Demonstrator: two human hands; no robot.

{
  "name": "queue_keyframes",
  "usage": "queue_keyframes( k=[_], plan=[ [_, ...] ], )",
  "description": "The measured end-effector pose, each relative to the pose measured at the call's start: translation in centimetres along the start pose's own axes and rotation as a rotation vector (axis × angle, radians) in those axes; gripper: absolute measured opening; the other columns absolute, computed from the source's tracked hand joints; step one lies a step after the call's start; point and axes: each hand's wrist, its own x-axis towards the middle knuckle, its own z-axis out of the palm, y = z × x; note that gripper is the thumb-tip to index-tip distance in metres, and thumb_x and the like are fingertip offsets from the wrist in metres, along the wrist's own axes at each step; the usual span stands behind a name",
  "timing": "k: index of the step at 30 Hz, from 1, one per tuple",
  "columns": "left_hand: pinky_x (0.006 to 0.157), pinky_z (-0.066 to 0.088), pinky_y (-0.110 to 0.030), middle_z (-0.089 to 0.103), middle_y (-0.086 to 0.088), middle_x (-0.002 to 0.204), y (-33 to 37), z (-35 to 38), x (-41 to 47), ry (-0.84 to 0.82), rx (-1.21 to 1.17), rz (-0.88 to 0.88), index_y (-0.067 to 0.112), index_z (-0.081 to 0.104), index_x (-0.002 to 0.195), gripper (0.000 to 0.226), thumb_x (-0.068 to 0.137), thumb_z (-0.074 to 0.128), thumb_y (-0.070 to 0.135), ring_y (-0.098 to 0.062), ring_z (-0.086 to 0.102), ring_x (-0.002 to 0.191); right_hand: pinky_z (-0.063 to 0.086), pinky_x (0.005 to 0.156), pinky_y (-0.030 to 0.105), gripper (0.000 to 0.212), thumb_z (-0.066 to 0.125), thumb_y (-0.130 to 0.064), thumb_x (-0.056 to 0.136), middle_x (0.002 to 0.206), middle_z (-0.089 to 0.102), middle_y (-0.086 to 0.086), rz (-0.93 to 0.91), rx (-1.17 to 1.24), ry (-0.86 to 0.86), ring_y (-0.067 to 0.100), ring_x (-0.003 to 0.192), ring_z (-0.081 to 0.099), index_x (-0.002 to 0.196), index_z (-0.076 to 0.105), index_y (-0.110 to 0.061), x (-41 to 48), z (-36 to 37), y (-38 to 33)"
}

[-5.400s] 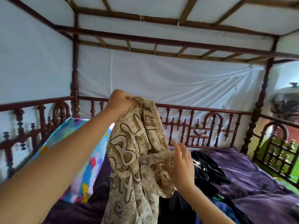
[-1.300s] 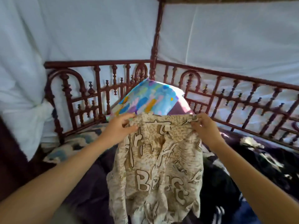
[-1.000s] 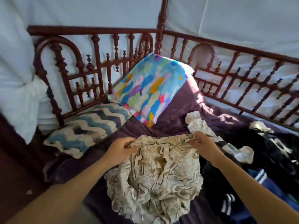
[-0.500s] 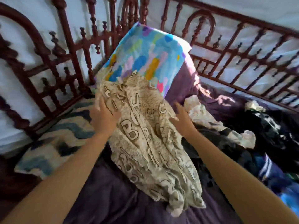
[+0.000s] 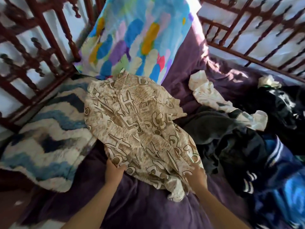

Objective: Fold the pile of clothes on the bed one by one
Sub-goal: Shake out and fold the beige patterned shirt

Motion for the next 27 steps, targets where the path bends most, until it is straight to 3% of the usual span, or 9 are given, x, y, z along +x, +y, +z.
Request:
queue_keyframes(
  k=[7,11,14,16,18,19,21,24,27],
  plan=[
    [0.091,0.039,-0.036,0.047,-0.020,0.131,1.5,2.8,0.9,0.145,-0.382,-0.278,-0.005,0.032,0.134,0.065,0.080,0.068,0.002,-0.029,0.050,0.110,0.026,0.109,0.045,0.085,0.066,-0.034,0.085,0.153,0.019,0.011,0.016,0.082,-0.049,0.032,0.139,0.021,0.149,0.013,-0.013,3.4,-1.4,3.1],
    [0.070,0.045,-0.029,0.057,-0.009,0.086,1.8,3.5,1.1,0.090,-0.513,-0.354,0.002,0.054,0.111,0.028,0.085,0.064,0.004,-0.024,0.058,0.086,0.038,0.100,0.042,0.084,0.071,-0.025,0.080,0.148,0.023,0.015,0.030,0.205,-0.004,0.031,0.126,0.040,0.145,0.021,-0.009,5.0,-1.2,3.0],
    [0.072,0.045,-0.024,0.056,-0.008,0.084,0.8,3.5,-0.5,0.033,-0.667,-0.347,0.005,0.057,0.090,0.001,0.091,0.056,0.005,-0.020,0.058,0.078,0.039,0.086,0.033,0.071,0.070,-0.019,0.078,0.137,0.030,0.015,0.056,0.319,-0.027,0.028,0.102,0.047,0.138,0.032,-0.009,5.1,-0.5,2.5],
    [0.087,0.044,-0.030,0.057,-0.005,0.089,0.0,3.3,-2.0,-0.030,-0.822,-0.368,0.012,0.057,0.085,0.010,0.093,0.053,0.009,-0.018,0.057,0.082,0.039,0.080,0.032,0.053,0.067,-0.014,0.080,0.124,0.045,0.015,0.053,0.372,-0.069,0.027,0.096,0.051,0.127,0.043,-0.008,4.8,-0.1,2.5],
    [0.097,0.039,-0.033,0.054,-0.002,0.091,-0.5,2.6,-3.5,-0.021,-0.931,-0.393,0.016,0.056,0.084,0.011,0.094,0.053,0.013,-0.016,0.054,0.086,0.040,0.066,0.033,0.008,0.064,-0.007,0.082,0.082,0.057,0.011,0.020,0.434,-0.118,0.020,0.071,0.050,0.086,0.057,-0.006,4.2,-0.7,2.7],
    [0.099,0.038,-0.034,0.054,-0.002,0.089,-0.5,2.1,-4.0,0.002,-0.947,-0.385,0.016,0.056,0.083,0.012,0.094,0.052,0.012,-0.016,0.053,0.088,0.037,0.058,0.031,0.022,0.063,-0.004,0.083,0.063,0.051,0.006,-0.009,0.474,-0.129,0.015,0.058,0.044,0.065,0.051,-0.008,3.9,-1.4,2.9],
    [0.096,0.038,-0.033,0.056,-0.002,0.086,0.1,0.4,-5.2,0.033,-0.921,-0.320,0.018,0.057,0.080,0.019,0.095,0.048,0.010,-0.017,0.053,0.088,0.033,0.046,0.023,0.033,0.063,-0.005,0.083,0.050,0.044,0.001,-0.065,0.606,-0.127,0.008,0.046,0.039,0.055,0.046,-0.007,3.3,-4.2,3.4],
    [0.079,0.047,-0.027,0.067,0.006,0.068,1.3,-3.3,-6.9,0.057,-0.903,-0.117,0.021,0.069,0.060,0.042,0.093,0.046,0.007,-0.010,0.061,0.068,0.048,0.046,0.023,0.015,0.062,-0.006,0.084,0.059,0.064,0.009,-0.068,0.983,-0.116,0.017,0.049,0.060,0.070,0.063,0.000,2.1,-11.4,4.9],
    [0.073,0.048,-0.020,0.065,0.013,0.059,1.9,-7.2,-7.9,0.141,-1.072,-0.002,0.024,0.068,0.058,0.033,0.085,0.052,0.012,-0.001,0.061,0.062,0.054,0.048,0.029,0.018,0.065,-0.014,0.085,0.063,0.066,0.011,-0.122,0.931,0.098,0.022,0.055,0.064,0.084,0.064,0.003,2.5,-18.2,6.9]
  ],
)
